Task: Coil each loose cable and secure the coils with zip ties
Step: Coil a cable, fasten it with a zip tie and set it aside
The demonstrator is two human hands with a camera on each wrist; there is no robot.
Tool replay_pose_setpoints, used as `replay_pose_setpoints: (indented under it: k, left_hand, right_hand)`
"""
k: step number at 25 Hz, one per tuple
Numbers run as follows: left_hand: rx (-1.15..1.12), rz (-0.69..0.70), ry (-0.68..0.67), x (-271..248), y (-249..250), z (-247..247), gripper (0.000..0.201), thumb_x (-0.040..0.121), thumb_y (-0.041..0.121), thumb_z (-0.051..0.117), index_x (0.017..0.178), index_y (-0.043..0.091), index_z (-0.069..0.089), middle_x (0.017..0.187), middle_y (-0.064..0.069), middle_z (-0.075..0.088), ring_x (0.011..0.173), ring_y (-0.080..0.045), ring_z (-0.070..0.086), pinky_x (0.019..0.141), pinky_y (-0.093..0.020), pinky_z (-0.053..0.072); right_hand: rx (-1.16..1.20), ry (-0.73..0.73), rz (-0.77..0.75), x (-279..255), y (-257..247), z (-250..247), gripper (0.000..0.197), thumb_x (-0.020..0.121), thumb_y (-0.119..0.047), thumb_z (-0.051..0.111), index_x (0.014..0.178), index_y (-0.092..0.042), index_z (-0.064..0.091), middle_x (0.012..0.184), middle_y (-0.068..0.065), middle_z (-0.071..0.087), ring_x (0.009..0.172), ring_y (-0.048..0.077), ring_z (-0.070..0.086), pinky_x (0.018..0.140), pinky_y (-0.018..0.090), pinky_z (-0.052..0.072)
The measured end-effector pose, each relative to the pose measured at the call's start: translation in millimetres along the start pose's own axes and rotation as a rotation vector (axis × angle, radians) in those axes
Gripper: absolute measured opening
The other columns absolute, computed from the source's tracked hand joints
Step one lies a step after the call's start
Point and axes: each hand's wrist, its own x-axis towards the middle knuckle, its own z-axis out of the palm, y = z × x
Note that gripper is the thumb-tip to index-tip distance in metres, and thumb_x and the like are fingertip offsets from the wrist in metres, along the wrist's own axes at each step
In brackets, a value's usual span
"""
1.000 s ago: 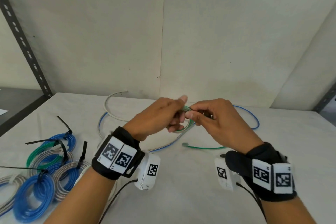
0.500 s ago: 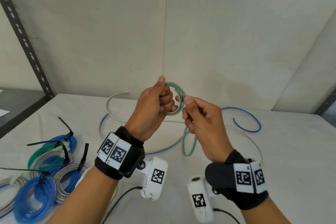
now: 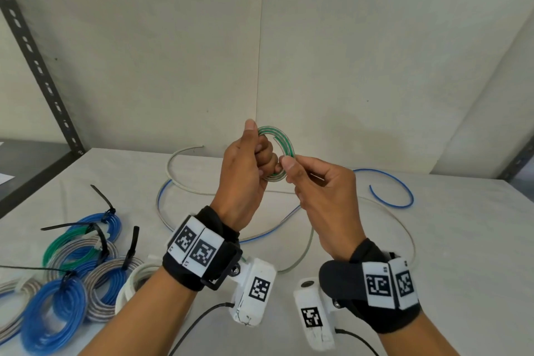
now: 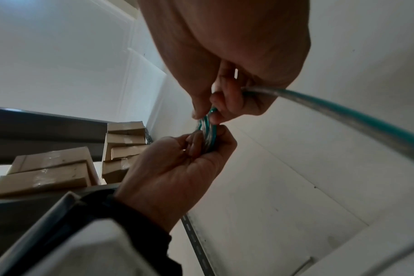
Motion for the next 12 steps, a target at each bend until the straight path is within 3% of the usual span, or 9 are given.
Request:
replay_pose_setpoints:
  k: [2,5,7,9,12]
  left_hand:
    - [0.001,-0.003,-0.019,0,-1,1,0.041,0.109,0.038,0.031,0.074,0.021,0.019,0.065,0.0,0.011,0.056,-0.015,0.013,0.06,-0.03,0.023]
    - [-0.016,-0.08,-0.089,2,-1,0,0.045,0.108,0.042,0.033,0.072,0.015,0.043,0.061,0.002,0.025,0.055,-0.014,0.026,0.067,-0.029,0.036]
    - [0.1,-0.1,-0.167,3,3,-5,0.044,0.107,0.04,0.036,0.083,0.009,0.057,0.064,-0.002,0.046,0.061,-0.015,0.049,0.075,-0.03,0.05]
    - [0.29,-0.056,-0.246,3,9,-12,0.034,0.104,0.031,0.046,0.096,0.005,0.066,0.076,-0.007,0.065,0.076,-0.018,0.066,0.08,-0.032,0.056]
    - [0.375,-0.022,-0.284,1,16,-19,0.022,0.091,0.021,0.063,0.103,0.005,0.073,0.088,-0.015,0.076,0.086,-0.024,0.074,0.079,-0.034,0.06]
  right_hand:
    - [-0.072,0.005,-0.052,3,-2,-5,0.014,0.092,-0.022,0.071,0.087,-0.013,0.08,0.061,-0.012,0.064,0.057,0.003,0.053,0.061,0.013,0.044]
    - [-0.148,0.033,-0.071,11,-2,-16,0.014,0.091,-0.028,0.073,0.086,-0.016,0.08,0.061,-0.011,0.064,0.061,0.006,0.054,0.065,0.017,0.046]
    - [-0.157,0.036,-0.067,16,-1,-25,0.014,0.089,-0.029,0.073,0.088,-0.017,0.079,0.061,-0.011,0.065,0.061,0.005,0.056,0.065,0.016,0.046]
    - [-0.191,0.014,-0.062,20,-2,-34,0.011,0.089,-0.03,0.074,0.087,-0.021,0.079,0.063,-0.007,0.067,0.063,0.008,0.057,0.067,0.021,0.048]
    - [-0.222,-0.024,-0.05,23,-1,-39,0.009,0.089,-0.031,0.073,0.086,-0.024,0.079,0.065,-0.004,0.068,0.065,0.01,0.057,0.068,0.026,0.048]
